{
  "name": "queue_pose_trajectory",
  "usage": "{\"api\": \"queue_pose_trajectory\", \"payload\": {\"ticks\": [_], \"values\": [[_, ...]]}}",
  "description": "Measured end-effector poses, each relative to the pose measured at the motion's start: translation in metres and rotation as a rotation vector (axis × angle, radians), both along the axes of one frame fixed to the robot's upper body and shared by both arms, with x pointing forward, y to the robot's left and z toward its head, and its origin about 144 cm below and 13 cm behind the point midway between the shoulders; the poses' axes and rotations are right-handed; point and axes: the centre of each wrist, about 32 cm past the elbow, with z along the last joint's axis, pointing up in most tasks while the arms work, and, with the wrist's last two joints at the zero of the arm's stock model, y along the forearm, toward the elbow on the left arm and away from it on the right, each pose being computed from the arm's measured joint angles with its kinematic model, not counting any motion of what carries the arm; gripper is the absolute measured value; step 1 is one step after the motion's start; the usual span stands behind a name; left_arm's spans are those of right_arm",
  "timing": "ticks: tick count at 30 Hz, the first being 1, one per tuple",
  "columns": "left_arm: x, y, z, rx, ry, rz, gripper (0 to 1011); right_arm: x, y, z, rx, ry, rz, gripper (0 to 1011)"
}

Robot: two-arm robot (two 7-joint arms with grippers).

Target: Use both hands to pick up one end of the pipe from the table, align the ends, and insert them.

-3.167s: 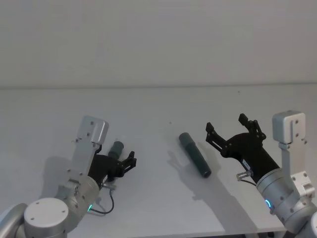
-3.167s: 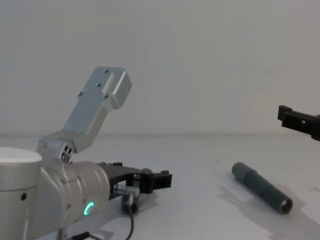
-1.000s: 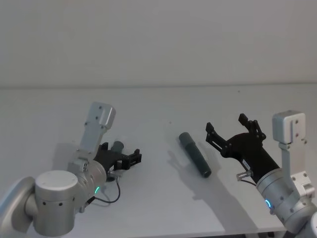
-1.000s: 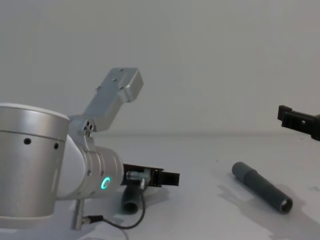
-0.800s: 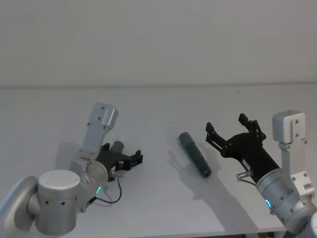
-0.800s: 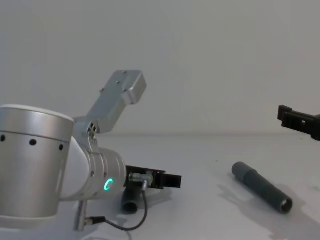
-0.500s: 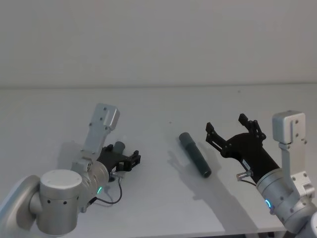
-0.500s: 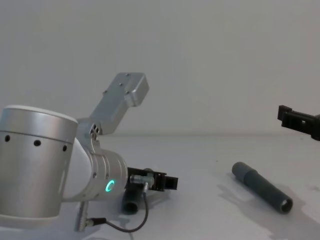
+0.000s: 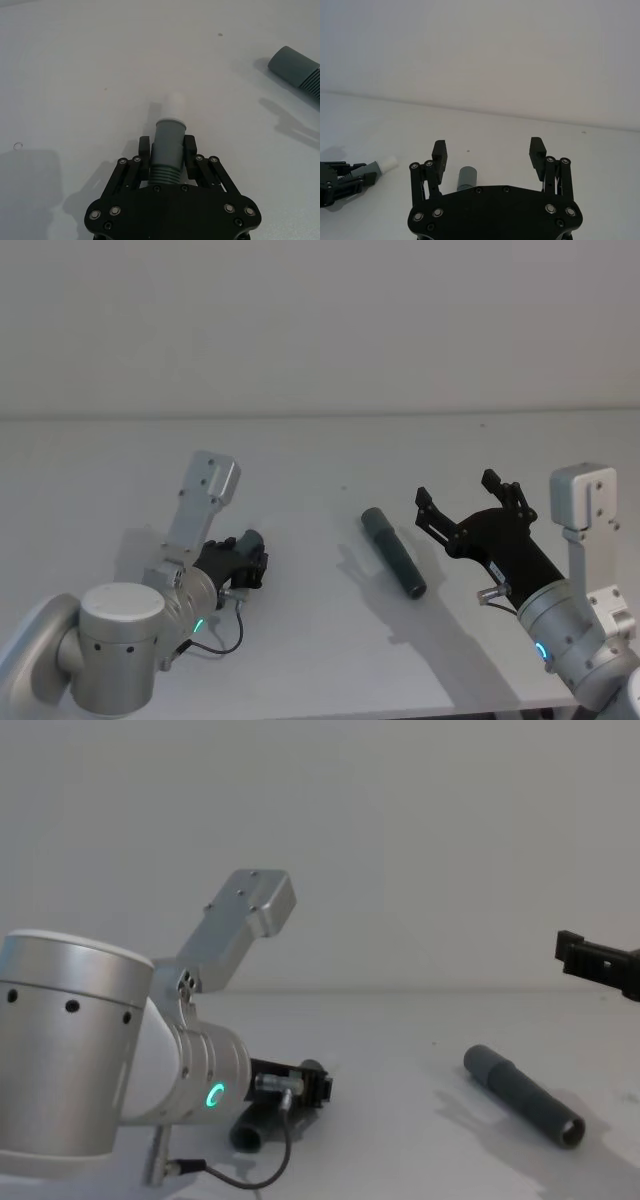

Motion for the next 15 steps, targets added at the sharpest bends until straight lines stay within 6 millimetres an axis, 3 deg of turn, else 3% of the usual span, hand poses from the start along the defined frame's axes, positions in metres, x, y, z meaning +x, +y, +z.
{"api": "queue_pose_trajectory", "payload": {"ticks": [15], "values": [[0.0007, 0.0036, 0.001, -0.006, 0.015, -0.01, 358, 0.0, 0.0, 0.0, 0.0, 0.0, 0.0, 1002]]}}
